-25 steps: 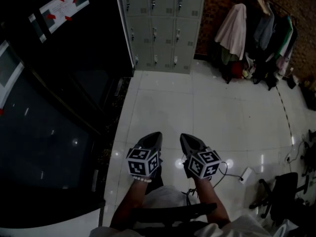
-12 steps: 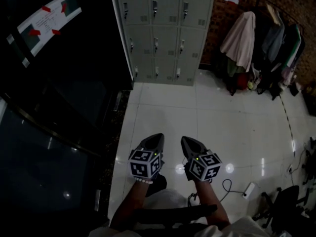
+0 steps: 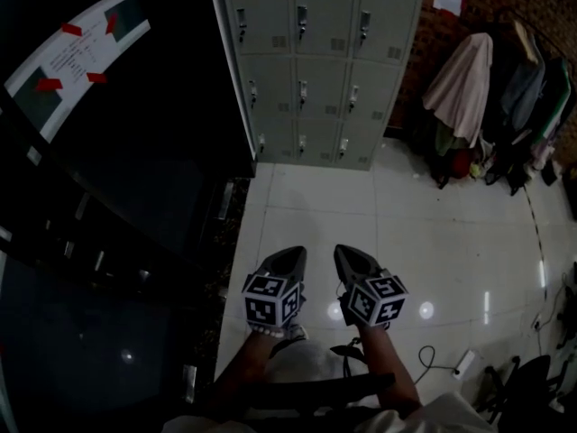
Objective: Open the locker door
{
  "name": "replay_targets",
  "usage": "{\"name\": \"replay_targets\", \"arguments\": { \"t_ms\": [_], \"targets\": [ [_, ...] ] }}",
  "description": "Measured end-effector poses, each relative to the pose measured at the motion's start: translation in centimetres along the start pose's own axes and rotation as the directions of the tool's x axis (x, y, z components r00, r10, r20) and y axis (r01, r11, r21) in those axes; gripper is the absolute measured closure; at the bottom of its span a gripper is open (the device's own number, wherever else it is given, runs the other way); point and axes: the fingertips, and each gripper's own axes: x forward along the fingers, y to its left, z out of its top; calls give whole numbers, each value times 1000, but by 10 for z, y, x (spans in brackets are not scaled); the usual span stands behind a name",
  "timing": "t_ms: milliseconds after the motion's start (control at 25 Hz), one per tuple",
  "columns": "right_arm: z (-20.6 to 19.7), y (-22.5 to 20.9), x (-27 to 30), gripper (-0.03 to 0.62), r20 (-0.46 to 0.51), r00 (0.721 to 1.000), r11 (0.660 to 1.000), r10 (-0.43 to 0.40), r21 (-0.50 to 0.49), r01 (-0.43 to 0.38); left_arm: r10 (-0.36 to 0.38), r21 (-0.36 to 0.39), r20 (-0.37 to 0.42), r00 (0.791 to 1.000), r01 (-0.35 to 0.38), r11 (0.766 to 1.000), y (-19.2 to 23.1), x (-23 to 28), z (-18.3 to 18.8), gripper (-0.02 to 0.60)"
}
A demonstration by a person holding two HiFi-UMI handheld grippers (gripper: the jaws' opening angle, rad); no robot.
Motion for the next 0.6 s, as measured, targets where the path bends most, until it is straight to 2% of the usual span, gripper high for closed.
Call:
{"name": "replay_targets", "arguments": {
  "t_ms": [280, 600],
  "targets": [
    [30, -6, 42, 583, 12, 1000, 1000, -8, -28, 8, -7, -9, 19, 1000, 7, 1000, 34, 28, 33, 584],
    [43, -36, 93, 583, -6, 1000, 1000, -3, -23, 3, 2, -25, 22, 1000, -2, 1000, 63, 71, 52, 584]
  ]
}}
